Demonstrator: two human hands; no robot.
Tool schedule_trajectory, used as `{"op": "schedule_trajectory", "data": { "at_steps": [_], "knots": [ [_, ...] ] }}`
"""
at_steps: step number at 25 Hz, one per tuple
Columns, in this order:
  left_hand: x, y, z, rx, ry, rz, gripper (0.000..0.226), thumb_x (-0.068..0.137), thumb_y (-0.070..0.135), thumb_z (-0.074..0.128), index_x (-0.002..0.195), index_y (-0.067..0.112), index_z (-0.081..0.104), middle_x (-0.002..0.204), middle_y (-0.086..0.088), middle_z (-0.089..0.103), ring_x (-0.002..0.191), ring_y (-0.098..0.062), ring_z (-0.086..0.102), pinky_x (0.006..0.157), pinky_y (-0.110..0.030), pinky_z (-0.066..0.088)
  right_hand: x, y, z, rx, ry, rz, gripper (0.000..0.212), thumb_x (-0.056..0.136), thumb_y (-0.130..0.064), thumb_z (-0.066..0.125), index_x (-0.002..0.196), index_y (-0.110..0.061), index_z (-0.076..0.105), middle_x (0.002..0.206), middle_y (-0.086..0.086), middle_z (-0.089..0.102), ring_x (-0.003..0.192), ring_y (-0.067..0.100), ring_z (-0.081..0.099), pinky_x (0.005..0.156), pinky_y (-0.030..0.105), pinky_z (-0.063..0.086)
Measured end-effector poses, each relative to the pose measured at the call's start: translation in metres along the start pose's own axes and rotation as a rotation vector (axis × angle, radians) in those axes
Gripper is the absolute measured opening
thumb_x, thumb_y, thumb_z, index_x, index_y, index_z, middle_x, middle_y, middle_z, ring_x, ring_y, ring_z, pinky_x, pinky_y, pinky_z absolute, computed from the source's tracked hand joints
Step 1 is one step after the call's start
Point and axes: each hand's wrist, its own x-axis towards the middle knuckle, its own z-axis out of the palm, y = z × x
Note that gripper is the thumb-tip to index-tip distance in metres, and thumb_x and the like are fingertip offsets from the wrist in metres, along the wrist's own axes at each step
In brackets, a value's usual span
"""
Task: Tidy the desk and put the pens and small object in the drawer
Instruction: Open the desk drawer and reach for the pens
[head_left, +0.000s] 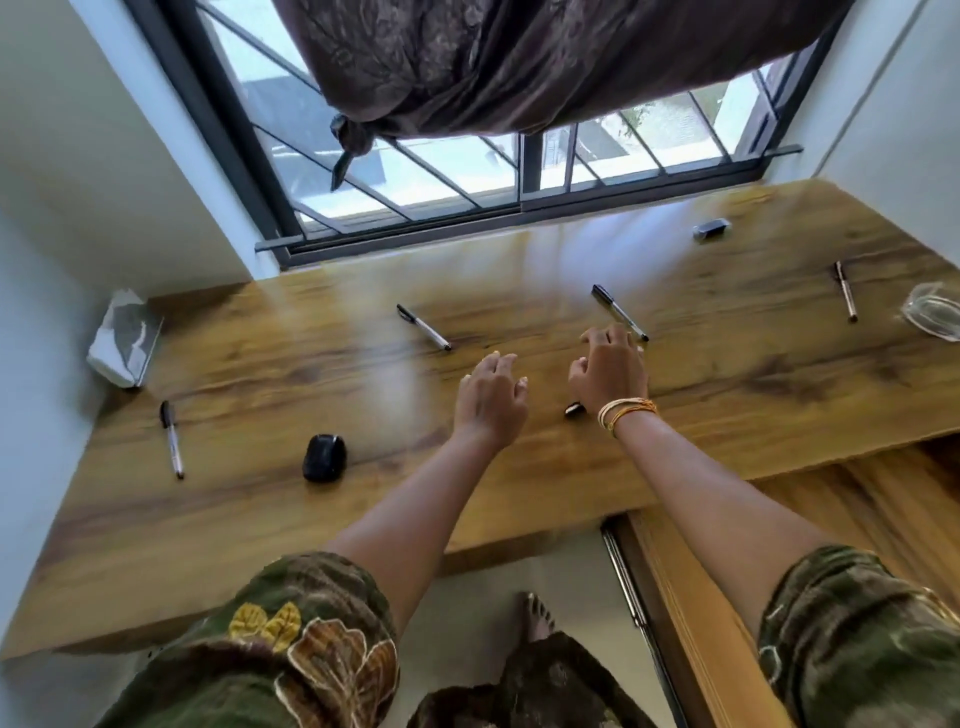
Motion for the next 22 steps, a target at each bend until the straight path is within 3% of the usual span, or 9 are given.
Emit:
{"op": "schedule_trajectory", "data": {
  "at_steps": [9, 12, 15, 18, 22],
  "knots": [
    [0.176, 0.031, 0.049, 0.055, -0.233, -0.057, 0.065, 0.097, 0.044, 0.037, 0.154, 0.020, 0.014, 0.163, -0.006, 0.002, 0.150, -0.022, 0.000, 0.118, -0.053, -0.001, 0.186, 0.053, 0.017, 0.050, 0.063, 0.259, 0.040, 0.079, -0.013, 0.054, 0.118, -0.005, 0.056, 0.122, 0.020, 0.051, 0.114, 0.038, 0.050, 0.095, 0.042, 0.045],
    [0.207, 0.025, 0.060, 0.192, -0.272, 0.027, 0.066, 0.097, 0.053, 0.025, 0.154, 0.029, 0.002, 0.163, -0.001, -0.012, 0.149, -0.023, -0.015, 0.114, -0.060, -0.010, 0.232, 0.075, 0.029, 0.070, 0.074, 0.323, 0.045, 0.080, -0.012, 0.051, 0.123, 0.000, 0.048, 0.127, 0.026, 0.046, 0.115, 0.042, 0.050, 0.094, 0.045, 0.046],
    [0.217, 0.015, 0.063, 0.243, -0.188, 0.095, 0.065, 0.091, 0.063, 0.017, 0.151, 0.040, 0.005, 0.163, 0.006, -0.007, 0.149, -0.020, -0.010, 0.114, -0.062, -0.010, 0.276, 0.097, 0.042, 0.084, 0.090, 0.507, 0.064, 0.086, -0.026, 0.051, 0.142, -0.007, 0.028, 0.140, 0.027, 0.034, 0.121, 0.042, 0.046, 0.095, 0.047, 0.044],
    [0.221, 0.014, 0.065, 0.211, -0.130, 0.098, 0.066, 0.087, 0.065, 0.021, 0.148, 0.045, 0.010, 0.163, 0.006, -0.001, 0.150, -0.019, -0.004, 0.114, -0.062, -0.008, 0.322, 0.122, 0.051, -0.035, 0.004, 0.616, 0.089, 0.086, -0.047, 0.052, 0.152, -0.014, 0.003, 0.152, 0.029, 0.013, 0.130, 0.045, 0.034, 0.101, 0.050, 0.037],
    [0.230, 0.015, 0.067, 0.218, -0.122, 0.096, 0.066, 0.086, 0.066, 0.023, 0.148, 0.047, 0.010, 0.163, 0.006, 0.000, 0.150, -0.020, -0.003, 0.114, -0.063, -0.006, 0.370, 0.149, 0.059, -0.134, -0.051, 0.827, 0.096, 0.083, -0.060, 0.050, 0.152, -0.016, -0.001, 0.151, 0.034, 0.011, 0.128, 0.050, 0.033, 0.101, 0.052, 0.036]
  ]
}}
